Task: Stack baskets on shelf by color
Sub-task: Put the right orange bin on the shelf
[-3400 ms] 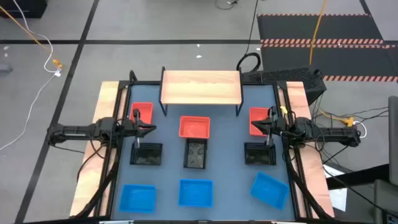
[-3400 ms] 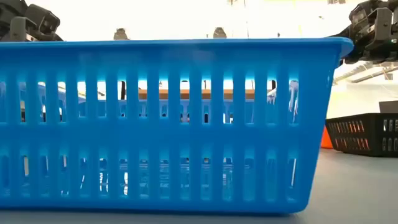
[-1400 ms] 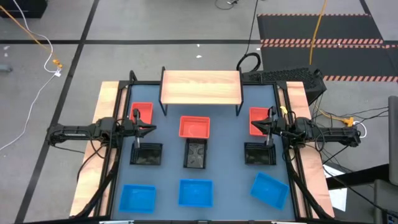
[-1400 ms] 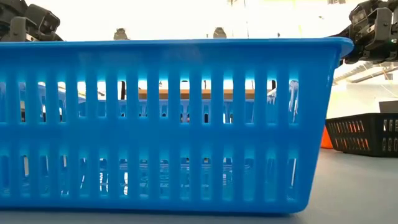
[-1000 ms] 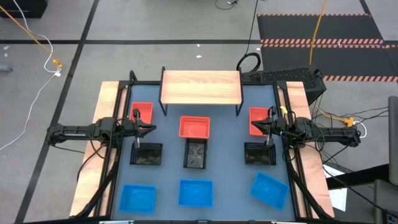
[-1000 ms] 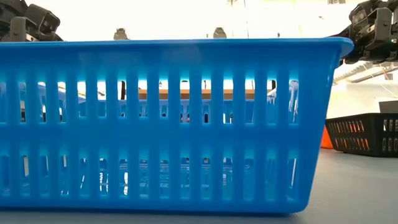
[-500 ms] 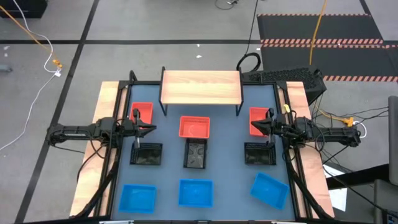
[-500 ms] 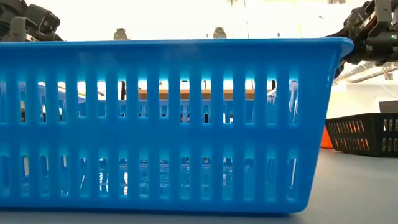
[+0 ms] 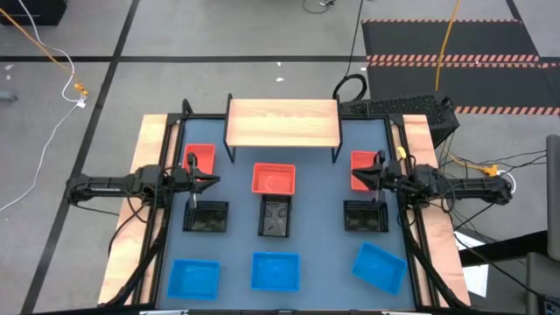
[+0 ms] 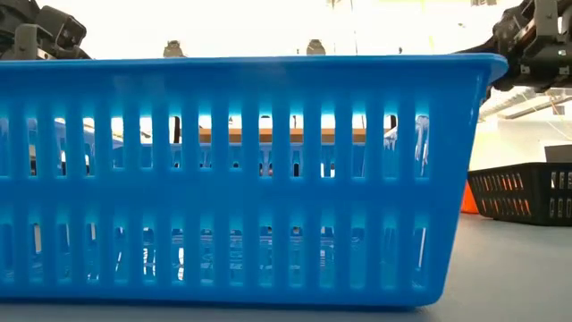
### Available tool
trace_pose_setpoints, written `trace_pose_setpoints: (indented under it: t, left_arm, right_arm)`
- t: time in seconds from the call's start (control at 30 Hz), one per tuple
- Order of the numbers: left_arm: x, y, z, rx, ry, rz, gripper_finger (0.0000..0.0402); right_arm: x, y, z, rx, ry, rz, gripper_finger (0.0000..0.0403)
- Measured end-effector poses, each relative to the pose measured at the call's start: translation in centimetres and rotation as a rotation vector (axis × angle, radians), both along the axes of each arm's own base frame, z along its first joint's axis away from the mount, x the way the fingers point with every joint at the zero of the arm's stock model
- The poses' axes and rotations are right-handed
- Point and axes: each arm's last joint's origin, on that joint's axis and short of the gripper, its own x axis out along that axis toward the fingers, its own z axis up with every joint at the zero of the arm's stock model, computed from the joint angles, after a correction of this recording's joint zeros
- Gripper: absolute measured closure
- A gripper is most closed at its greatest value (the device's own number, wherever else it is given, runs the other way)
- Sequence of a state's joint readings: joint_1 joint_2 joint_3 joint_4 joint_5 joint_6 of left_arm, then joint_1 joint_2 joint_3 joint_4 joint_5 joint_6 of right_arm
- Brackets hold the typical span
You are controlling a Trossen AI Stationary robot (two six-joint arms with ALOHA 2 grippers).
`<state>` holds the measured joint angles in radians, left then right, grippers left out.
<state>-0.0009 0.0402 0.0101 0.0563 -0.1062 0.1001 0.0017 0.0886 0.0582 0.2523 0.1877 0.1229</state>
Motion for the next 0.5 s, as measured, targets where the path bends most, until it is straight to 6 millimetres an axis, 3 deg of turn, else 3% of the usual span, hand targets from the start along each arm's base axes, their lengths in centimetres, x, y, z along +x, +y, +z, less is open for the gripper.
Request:
trace_pose_setpoints:
  t: [0.17,0.27,0.37,0.5]
  left_arm:
    - [0.0,0.0,0.0,0.0,0.0,0.0,0.0371]
    - [0.0,0.0,0.0,0.0,0.0,0.0,0.0371]
    - [0.0,0.0,0.0,0.0,0.0,0.0,0.0371]
    - [0.0,0.0,0.0,0.0,0.0,0.0,0.0371]
  right_arm:
    - [-0.1,-0.3,0.9,-0.226,-0.028,-0.161,0.034]
    - [-0.5,-0.7,2.2,-0.366,-0.096,-0.357,0.0328]
    - [-1.3,-1.2,3.8,-0.426,-0.193,-0.556,0.0323]
    - [-1.4,-1.6,4.2,-0.448,-0.223,-0.625,0.0323]
